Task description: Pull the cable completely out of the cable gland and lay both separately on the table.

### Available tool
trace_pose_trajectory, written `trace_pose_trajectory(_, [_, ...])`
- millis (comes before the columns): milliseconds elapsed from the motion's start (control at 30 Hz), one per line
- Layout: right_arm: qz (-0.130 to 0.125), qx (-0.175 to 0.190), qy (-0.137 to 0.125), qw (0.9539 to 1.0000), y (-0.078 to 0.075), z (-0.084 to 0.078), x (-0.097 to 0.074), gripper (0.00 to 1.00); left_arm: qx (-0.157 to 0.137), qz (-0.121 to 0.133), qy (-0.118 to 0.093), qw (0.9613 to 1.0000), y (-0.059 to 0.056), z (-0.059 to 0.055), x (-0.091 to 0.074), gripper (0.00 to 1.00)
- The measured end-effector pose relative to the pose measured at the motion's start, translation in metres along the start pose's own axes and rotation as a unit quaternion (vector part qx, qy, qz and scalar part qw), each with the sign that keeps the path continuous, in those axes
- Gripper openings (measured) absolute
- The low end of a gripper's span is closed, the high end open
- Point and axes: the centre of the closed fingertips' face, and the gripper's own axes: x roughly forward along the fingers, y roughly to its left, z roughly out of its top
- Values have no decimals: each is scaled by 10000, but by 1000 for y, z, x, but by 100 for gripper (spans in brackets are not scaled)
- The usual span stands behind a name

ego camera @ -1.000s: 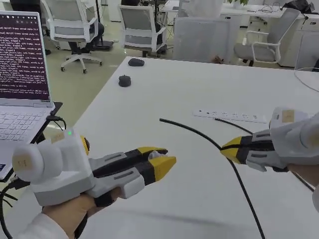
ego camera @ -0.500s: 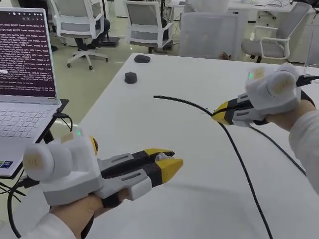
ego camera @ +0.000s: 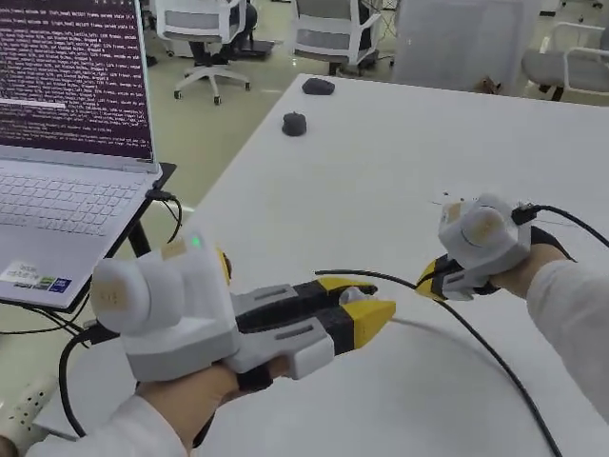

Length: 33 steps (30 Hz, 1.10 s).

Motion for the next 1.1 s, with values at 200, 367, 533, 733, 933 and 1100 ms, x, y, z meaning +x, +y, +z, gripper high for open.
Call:
trace_pose_trajectory(200, [177, 181, 87, 9996, 8, -9, 25, 1, -44, 28, 128, 9999, 1, -7, 2, 17])
trace_pose_trajectory(367, [292, 274, 101, 9991, 12, -18, 35, 2, -95, 73, 183, 9998, 4, -11, 2, 17])
trace_pose_trajectory(533, [362, 509, -95, 9980, 10, -17, 33, 3, -111, 135, 336, 9993, 7, -18, 2, 17])
trace_pose_trajectory(733, [221, 798, -285, 9962, 10, -16, 32, 6, -39, 193, 500, 9986, 8, -26, 4, 17])
trace_pose_trajectory(933, [308, 1010, -655, 9922, 18, -14, 14, 21, 92, 375, 550, 9977, 19, -28, 2, 18])
trace_pose_trajectory(1100, [84, 981, -1177, 9881, 24, 0, -22, 37, -1, 504, 814, 9954, 39, -39, 6, 18])
